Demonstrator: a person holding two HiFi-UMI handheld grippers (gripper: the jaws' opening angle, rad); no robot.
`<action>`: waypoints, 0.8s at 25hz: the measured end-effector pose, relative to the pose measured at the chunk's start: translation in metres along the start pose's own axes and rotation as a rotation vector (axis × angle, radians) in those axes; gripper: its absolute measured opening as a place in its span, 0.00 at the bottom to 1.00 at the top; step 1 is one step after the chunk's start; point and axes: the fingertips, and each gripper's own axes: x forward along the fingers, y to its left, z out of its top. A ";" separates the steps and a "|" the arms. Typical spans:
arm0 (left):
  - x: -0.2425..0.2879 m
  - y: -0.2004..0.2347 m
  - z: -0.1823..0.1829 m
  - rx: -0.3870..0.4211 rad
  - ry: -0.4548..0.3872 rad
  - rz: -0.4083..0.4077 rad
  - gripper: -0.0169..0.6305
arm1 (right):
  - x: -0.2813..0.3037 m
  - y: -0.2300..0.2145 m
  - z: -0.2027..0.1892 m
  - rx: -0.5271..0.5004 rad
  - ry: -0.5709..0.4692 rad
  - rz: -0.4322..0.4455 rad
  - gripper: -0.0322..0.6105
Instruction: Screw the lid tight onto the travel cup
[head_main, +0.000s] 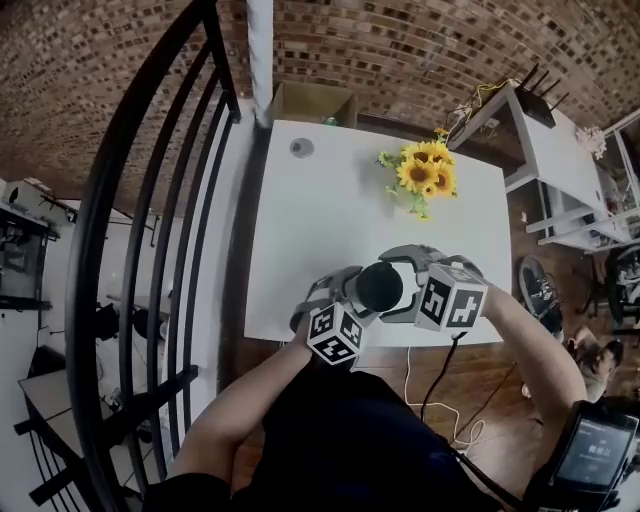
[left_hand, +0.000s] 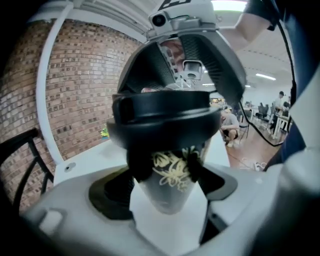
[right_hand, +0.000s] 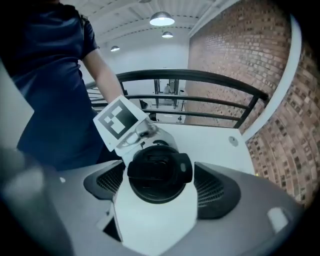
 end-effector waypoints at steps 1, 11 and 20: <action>0.000 0.000 0.000 0.003 0.002 0.000 0.63 | 0.001 -0.003 -0.001 0.021 -0.007 -0.011 0.75; 0.000 0.004 -0.003 -0.002 0.017 0.019 0.63 | 0.001 -0.018 -0.014 0.757 -0.232 -0.423 0.71; -0.015 0.006 -0.009 -0.027 0.049 -0.041 0.70 | -0.047 -0.020 0.006 0.716 -0.573 -0.473 0.71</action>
